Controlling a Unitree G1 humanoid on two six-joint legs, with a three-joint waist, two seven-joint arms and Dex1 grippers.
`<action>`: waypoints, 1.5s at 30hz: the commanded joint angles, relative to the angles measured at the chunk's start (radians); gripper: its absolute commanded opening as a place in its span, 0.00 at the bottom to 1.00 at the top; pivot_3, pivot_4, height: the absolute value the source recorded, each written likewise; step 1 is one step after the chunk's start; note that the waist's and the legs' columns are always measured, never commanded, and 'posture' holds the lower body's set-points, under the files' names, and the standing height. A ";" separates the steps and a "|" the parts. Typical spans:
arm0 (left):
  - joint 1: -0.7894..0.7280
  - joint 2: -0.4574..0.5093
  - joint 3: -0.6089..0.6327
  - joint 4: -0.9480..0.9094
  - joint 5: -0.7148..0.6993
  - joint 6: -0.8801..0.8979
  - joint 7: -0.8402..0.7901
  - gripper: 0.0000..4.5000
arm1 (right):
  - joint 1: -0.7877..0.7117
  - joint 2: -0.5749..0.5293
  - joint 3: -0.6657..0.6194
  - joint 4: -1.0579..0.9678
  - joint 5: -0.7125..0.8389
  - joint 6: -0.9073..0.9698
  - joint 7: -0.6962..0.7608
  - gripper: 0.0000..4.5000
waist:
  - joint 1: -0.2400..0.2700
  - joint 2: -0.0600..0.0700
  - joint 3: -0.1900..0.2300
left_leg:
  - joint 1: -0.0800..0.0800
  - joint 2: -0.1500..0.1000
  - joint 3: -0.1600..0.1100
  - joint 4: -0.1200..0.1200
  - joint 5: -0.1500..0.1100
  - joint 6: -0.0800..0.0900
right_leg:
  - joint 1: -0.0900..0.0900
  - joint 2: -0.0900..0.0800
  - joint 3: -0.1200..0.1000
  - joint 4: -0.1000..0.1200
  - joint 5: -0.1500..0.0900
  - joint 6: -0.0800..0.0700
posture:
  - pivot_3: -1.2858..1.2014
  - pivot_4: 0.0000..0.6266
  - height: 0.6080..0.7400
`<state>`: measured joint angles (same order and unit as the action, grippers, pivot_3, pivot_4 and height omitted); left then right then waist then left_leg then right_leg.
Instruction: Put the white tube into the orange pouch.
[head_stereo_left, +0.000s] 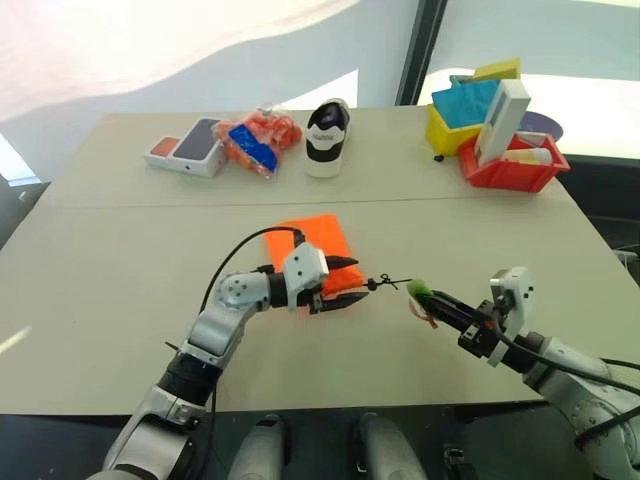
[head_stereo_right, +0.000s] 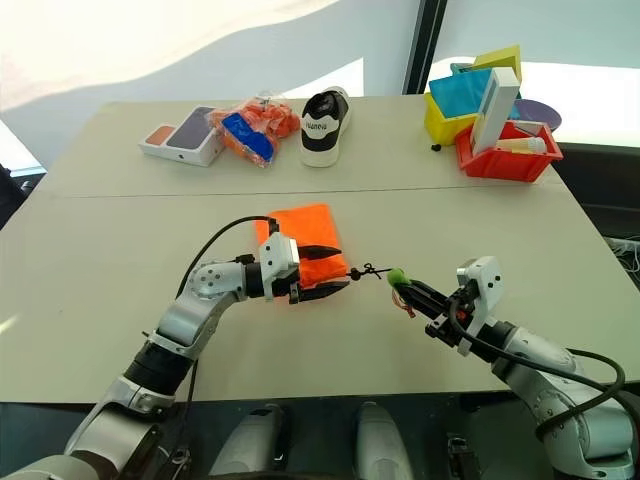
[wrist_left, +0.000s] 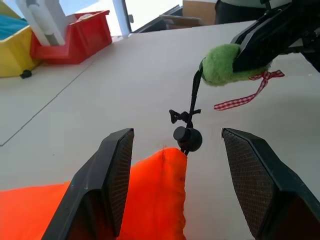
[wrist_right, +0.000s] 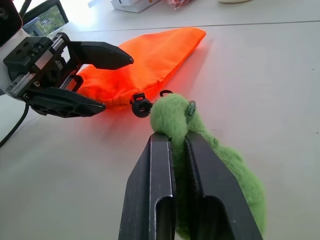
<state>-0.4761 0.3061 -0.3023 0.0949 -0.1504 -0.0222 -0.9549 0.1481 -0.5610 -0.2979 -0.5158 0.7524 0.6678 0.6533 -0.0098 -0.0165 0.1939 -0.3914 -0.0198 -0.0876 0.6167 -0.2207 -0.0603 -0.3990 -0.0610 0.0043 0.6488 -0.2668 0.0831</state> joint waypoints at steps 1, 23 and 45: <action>-0.038 0.006 -0.020 0.040 0.074 -0.159 0.004 0.66 | -0.002 0.009 -0.019 -0.016 0.019 -0.029 0.000 0.00 | 0.000 0.000 0.000 | 0.000 0.000 0.000 0.000 0.000 0.000 | 0.000 0.000 0.000 0.000 0.000 0.000 | 0.52 0.24 1.00; -0.022 -0.056 -0.107 0.187 0.588 -0.638 0.455 0.66 | -0.009 -0.008 -0.030 -0.007 0.043 -0.018 -0.011 0.00 | 0.000 0.000 0.000 | 0.000 0.000 0.000 0.000 0.000 0.000 | 0.000 0.000 0.000 -0.001 0.001 0.003 | 0.52 0.24 1.00; -0.047 -0.082 -0.158 0.269 0.621 -0.627 0.536 0.66 | -0.021 -0.035 -0.048 -0.016 0.071 0.013 -0.032 0.00 | 0.001 0.000 0.000 | 0.000 0.000 0.000 0.000 0.000 0.000 | 0.001 0.000 0.000 -0.001 0.001 0.003 | 0.52 0.24 1.00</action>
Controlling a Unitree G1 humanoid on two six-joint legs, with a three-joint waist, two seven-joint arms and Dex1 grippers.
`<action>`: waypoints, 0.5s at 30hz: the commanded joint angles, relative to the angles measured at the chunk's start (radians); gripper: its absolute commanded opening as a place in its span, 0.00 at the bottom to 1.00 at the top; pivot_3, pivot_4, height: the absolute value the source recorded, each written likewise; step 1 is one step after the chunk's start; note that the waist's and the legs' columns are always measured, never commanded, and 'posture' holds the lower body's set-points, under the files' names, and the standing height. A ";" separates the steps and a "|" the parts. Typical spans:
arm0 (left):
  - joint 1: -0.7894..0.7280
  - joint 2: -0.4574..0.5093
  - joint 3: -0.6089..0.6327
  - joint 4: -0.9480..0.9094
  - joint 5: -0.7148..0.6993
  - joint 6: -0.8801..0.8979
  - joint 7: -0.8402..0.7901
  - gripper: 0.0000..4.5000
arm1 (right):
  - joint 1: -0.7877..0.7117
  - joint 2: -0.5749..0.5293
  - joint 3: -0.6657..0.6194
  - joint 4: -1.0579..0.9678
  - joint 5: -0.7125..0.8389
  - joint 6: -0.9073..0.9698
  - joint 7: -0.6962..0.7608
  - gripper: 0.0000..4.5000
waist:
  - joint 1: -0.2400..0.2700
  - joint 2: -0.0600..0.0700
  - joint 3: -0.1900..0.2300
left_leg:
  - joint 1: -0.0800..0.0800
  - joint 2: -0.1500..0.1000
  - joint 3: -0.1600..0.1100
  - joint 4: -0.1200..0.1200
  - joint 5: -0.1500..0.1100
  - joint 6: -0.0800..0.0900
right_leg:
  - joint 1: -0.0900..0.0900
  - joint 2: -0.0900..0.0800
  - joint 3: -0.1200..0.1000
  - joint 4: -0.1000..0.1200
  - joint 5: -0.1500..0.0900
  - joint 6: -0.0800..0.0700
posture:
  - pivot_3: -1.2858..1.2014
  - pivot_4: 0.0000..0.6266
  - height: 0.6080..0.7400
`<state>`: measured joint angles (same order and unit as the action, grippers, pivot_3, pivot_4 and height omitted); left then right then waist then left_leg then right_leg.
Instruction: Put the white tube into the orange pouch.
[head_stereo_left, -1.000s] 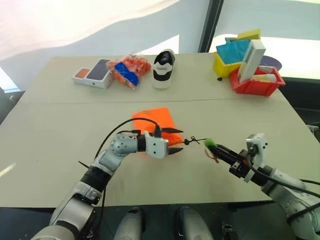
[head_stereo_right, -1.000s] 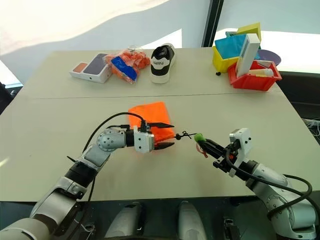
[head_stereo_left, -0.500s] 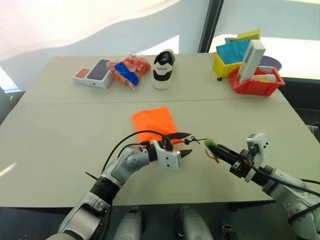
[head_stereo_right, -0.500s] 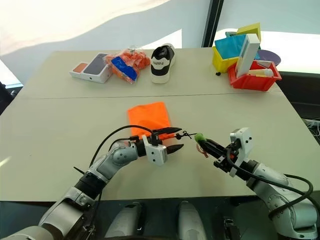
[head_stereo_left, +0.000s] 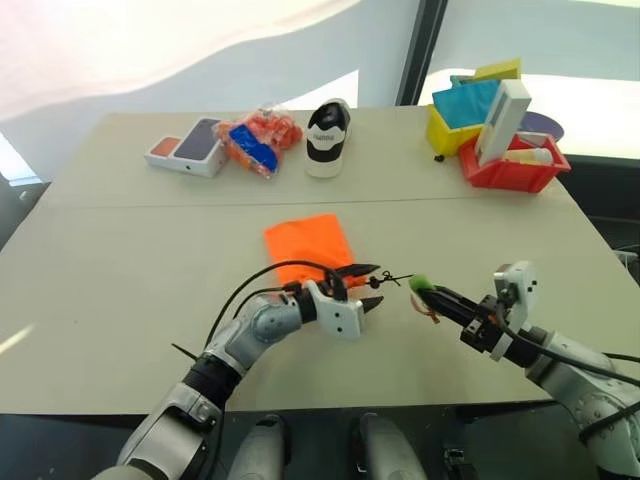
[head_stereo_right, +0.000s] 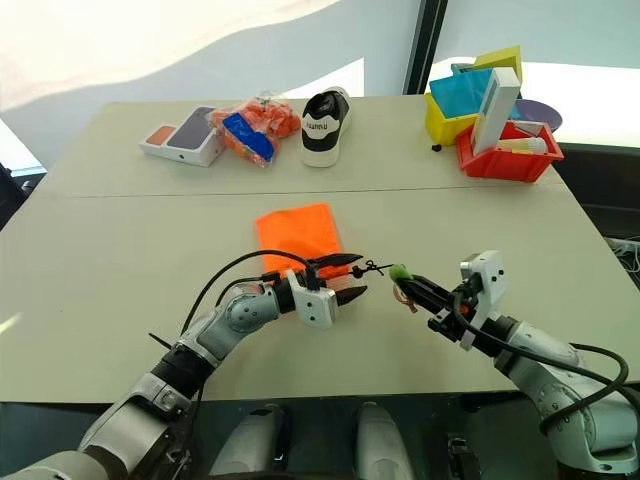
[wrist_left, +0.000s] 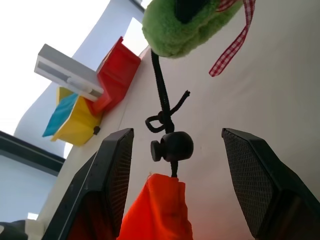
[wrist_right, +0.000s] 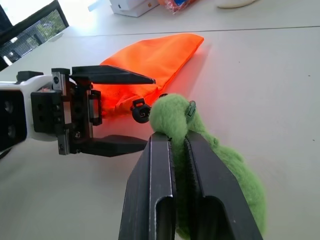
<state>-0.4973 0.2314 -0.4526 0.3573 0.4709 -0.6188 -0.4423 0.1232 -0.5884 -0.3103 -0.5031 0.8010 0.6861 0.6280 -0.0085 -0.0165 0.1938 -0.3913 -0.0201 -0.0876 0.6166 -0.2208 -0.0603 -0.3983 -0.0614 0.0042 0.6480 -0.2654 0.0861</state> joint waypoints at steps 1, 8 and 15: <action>-0.030 -0.009 -0.009 0.013 0.001 -0.036 0.031 0.66 | 0.005 -0.008 -0.036 -0.030 0.023 -0.005 -0.008 0.00 | 0.000 0.000 0.000 | 0.000 0.000 0.000 0.000 0.000 0.000 | 0.000 0.000 0.000 0.000 0.000 0.000 | 0.52 0.24 1.00; -0.032 -0.012 -0.014 0.022 0.006 -0.036 0.056 0.66 | 0.015 -0.008 -0.041 -0.038 0.026 -0.005 -0.014 0.00 | 0.000 0.000 0.000 | 0.000 0.000 0.000 0.000 0.000 0.000 | 0.000 0.000 0.000 0.000 0.000 0.000 | 0.52 0.24 1.00; -0.034 -0.011 -0.013 0.028 0.002 -0.041 0.069 0.26 | 0.008 -0.009 -0.034 -0.039 0.028 -0.004 -0.020 0.00 | 0.000 0.000 0.000 | 0.000 0.000 0.000 0.000 0.000 0.000 | 0.000 0.000 0.000 0.000 0.000 0.000 | 0.52 0.24 1.00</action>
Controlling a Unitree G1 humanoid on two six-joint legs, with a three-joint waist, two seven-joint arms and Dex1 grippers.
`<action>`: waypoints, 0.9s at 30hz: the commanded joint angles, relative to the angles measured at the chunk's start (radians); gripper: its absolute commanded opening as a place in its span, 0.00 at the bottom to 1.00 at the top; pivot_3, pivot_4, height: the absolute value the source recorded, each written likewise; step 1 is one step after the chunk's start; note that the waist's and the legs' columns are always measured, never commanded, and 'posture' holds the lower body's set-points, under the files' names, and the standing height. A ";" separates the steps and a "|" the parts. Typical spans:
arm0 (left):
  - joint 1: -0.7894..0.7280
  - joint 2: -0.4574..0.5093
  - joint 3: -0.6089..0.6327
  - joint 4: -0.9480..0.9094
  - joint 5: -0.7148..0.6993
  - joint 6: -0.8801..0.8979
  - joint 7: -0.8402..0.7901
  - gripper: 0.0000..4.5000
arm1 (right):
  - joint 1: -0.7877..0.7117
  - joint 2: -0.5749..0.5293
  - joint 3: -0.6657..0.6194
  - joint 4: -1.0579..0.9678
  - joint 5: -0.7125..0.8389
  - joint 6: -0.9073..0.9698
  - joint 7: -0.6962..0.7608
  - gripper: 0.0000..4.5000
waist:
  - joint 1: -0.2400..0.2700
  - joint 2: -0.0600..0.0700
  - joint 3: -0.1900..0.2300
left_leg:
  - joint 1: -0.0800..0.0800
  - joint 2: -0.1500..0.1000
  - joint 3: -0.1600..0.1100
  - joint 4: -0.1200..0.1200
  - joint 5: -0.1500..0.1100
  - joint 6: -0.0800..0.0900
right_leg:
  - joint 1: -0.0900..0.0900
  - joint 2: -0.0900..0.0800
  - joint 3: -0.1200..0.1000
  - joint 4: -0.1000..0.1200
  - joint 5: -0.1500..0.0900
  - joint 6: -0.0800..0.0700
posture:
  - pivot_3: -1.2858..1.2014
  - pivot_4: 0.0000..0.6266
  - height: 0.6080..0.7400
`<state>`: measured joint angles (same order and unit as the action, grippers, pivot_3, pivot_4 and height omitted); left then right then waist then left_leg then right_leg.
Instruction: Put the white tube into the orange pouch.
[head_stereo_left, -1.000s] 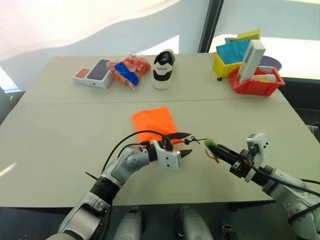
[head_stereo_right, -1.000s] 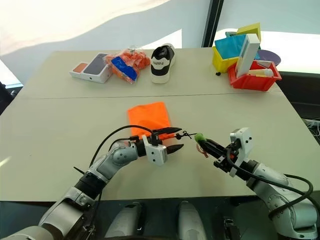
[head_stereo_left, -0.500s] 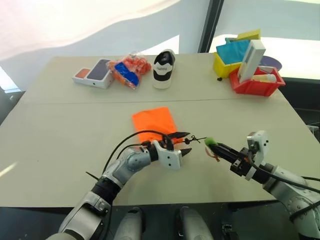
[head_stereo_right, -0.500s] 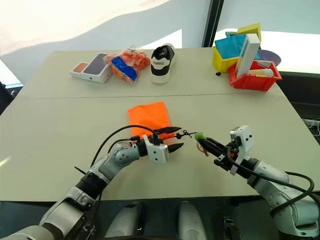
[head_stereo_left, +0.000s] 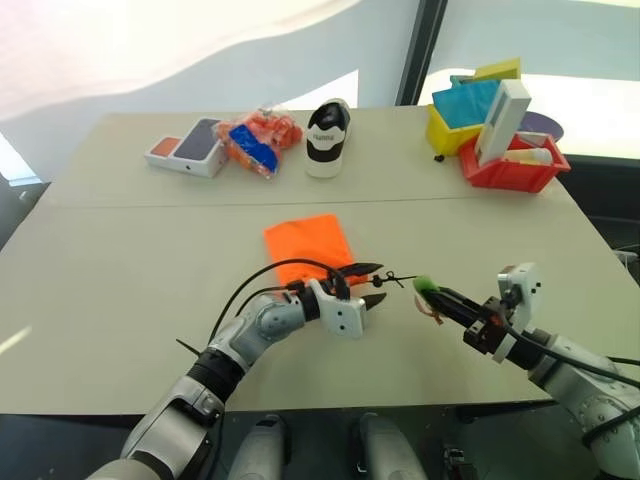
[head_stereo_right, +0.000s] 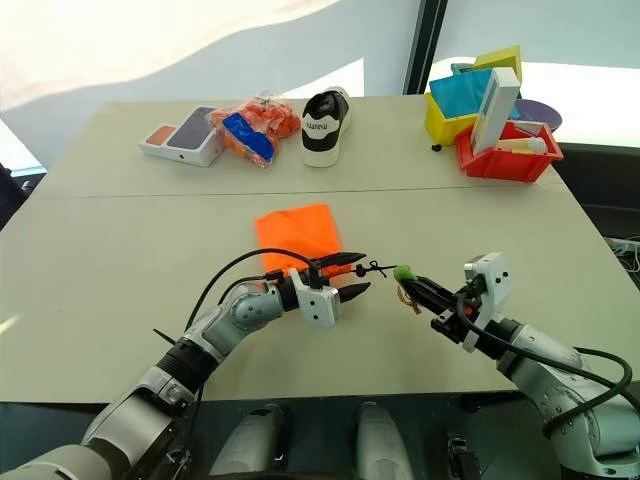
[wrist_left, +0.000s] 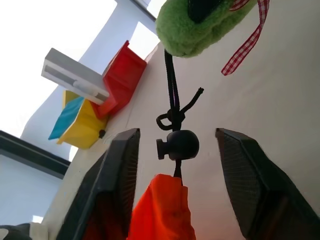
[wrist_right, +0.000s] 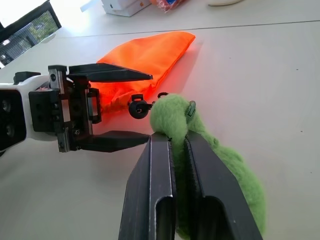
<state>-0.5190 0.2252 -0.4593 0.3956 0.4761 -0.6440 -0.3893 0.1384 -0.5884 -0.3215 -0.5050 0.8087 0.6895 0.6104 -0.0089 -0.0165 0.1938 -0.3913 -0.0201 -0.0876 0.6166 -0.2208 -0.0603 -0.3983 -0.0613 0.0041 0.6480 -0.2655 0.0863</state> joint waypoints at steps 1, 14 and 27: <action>-0.012 -0.005 -0.006 -0.010 -0.004 -0.016 0.017 0.14 | -0.007 -0.010 -0.022 -0.037 0.020 -0.007 -0.002 0.00 | 0.000 0.000 0.000 | 0.000 0.000 0.000 0.000 0.000 0.000 | 0.000 0.000 0.000 0.000 0.000 0.000 | 0.52 0.24 1.00; 0.024 0.062 0.029 -0.046 -0.083 0.029 -0.059 0.04 | -0.037 -0.014 -0.024 0.024 -0.075 -0.059 -0.047 0.00 | -0.003 0.000 0.000 | 0.000 0.000 0.000 0.000 0.000 0.000 | 0.000 0.000 0.000 0.000 0.000 0.000 | 0.52 0.24 1.00; 0.229 0.286 0.176 -0.328 -0.278 0.230 -0.211 0.04 | -0.103 -0.018 0.042 0.192 -0.319 -0.193 -0.104 0.00 | -0.003 0.002 -0.001 | 0.000 0.001 0.000 -0.001 0.000 0.000 | 0.000 0.000 0.000 0.000 0.000 -0.001 | 0.52 0.24 1.00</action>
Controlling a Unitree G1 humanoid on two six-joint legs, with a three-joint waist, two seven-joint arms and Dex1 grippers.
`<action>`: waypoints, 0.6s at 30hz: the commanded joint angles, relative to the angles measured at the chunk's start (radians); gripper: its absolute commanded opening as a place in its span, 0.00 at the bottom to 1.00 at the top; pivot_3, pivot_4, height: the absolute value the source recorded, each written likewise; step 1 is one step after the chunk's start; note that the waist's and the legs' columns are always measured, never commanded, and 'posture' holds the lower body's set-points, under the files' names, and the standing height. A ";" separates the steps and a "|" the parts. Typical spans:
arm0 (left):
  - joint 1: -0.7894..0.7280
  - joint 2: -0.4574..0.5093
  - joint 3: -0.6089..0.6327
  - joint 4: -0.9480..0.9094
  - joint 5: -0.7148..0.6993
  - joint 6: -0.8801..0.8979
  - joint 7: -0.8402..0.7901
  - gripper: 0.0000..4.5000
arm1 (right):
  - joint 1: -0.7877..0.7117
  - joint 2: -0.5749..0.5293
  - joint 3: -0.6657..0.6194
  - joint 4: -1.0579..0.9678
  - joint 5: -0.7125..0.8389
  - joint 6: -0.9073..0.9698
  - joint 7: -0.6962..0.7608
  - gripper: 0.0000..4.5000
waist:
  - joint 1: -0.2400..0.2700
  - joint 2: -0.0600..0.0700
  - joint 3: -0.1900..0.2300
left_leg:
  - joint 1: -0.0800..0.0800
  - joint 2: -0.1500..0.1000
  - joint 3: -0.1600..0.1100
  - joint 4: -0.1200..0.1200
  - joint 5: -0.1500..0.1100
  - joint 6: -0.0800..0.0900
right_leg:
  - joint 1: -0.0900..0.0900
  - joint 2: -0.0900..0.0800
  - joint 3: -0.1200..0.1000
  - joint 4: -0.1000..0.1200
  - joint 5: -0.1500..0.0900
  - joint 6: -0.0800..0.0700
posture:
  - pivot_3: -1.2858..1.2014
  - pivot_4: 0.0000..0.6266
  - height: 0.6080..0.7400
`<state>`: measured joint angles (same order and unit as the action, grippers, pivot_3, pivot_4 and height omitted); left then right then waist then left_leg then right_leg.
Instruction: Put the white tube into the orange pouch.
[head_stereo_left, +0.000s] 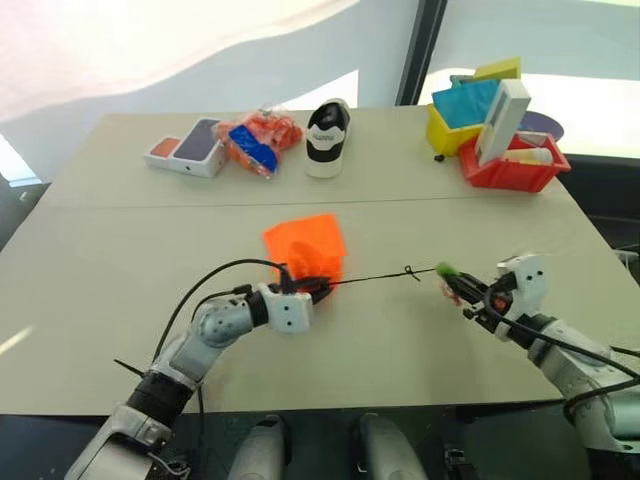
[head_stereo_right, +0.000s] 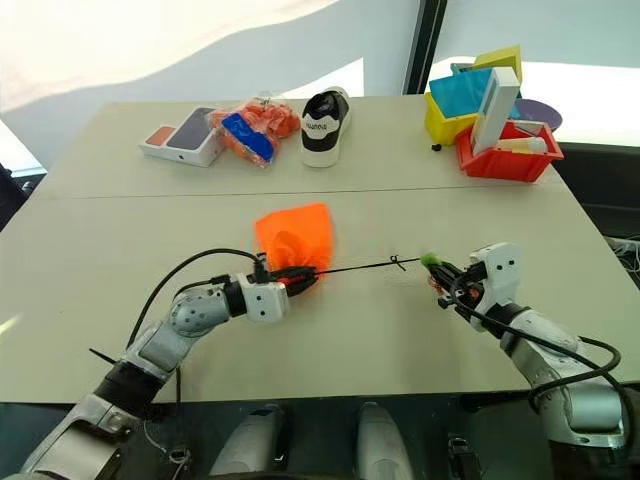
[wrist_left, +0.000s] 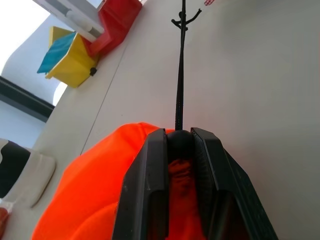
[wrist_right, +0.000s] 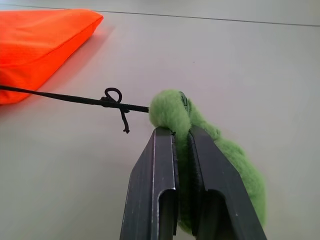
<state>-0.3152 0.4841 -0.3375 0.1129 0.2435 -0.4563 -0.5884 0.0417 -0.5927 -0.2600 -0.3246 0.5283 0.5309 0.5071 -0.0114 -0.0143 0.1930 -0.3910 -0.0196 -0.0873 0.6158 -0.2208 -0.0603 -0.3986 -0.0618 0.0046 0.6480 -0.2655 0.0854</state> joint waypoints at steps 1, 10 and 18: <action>0.042 0.024 0.060 -0.068 -0.093 0.068 -0.033 0.04 | -0.012 -0.014 -0.002 0.005 -0.036 -0.034 0.015 0.00 | 0.000 0.000 0.000 | 0.000 0.000 0.000 0.000 0.000 0.000 | 0.000 0.000 0.000 0.000 0.000 0.000 | 0.52 0.24 1.00; 0.183 0.011 0.168 -0.283 -0.377 0.326 -0.096 0.79 | -0.038 -0.035 0.071 -0.030 -0.036 -0.028 0.103 0.70 | -0.002 0.000 0.000 | 0.000 0.001 0.000 0.000 0.000 0.000 | 0.000 0.000 0.000 0.000 0.000 -0.001 | 0.52 0.24 1.00; 0.344 0.025 0.443 -0.424 -0.623 0.613 -0.015 0.79 | -0.012 -0.032 0.018 0.025 -0.027 -0.083 0.163 0.81 | 0.000 0.000 0.000 | 0.000 0.001 0.000 0.000 0.000 0.000 | 0.000 0.000 0.000 0.000 -0.002 -0.003 | 0.52 0.24 1.00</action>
<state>0.0209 0.5024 0.0470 -0.2788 -0.3412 0.1266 -0.6280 0.0336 -0.6213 -0.2012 -0.2971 0.4862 0.4783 0.6577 -0.0118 -0.0144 0.1930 -0.3908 -0.0184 -0.0874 0.6158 -0.2209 -0.0601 -0.3986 -0.0618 0.0046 0.6478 -0.2678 0.0818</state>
